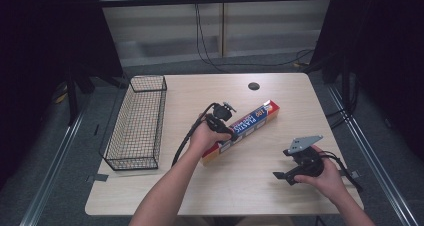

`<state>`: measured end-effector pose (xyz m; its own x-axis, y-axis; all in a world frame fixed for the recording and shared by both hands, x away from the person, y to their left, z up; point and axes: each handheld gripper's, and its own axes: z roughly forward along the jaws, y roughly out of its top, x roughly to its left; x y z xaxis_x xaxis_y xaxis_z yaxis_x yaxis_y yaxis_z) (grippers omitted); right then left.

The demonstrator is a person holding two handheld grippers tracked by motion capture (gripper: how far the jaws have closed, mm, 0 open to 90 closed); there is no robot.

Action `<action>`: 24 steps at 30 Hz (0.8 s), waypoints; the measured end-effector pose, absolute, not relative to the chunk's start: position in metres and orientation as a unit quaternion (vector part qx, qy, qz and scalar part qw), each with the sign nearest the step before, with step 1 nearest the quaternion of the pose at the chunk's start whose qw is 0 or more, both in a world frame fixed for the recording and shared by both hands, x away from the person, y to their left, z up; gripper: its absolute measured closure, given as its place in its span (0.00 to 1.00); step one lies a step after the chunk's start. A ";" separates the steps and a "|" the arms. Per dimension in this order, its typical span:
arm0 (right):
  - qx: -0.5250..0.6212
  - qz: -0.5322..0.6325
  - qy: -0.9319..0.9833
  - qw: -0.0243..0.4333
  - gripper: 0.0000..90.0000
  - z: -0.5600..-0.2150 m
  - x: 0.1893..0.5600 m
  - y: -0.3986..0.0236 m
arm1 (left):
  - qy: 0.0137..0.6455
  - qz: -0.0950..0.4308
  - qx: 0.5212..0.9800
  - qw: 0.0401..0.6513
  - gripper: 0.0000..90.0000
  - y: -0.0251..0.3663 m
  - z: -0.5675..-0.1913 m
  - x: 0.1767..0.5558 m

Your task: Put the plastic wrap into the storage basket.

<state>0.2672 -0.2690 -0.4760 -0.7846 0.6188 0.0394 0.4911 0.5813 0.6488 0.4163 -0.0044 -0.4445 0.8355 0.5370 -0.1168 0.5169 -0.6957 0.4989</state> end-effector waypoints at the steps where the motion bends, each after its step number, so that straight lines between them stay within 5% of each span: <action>1: 0.310 0.335 0.885 0.093 0.11 -0.477 0.268 -0.269 | 0.283 0.017 0.923 0.262 0.26 -0.008 -0.445 0.419; 11: 0.307 0.335 0.887 0.087 0.11 -0.476 0.267 -0.268 | 0.282 0.010 0.929 0.239 0.21 -0.038 -0.461 0.437; 24: 0.308 0.334 0.886 0.090 0.11 -0.475 0.265 -0.269 | 0.285 -0.013 0.931 0.229 0.39 -0.050 -0.464 0.448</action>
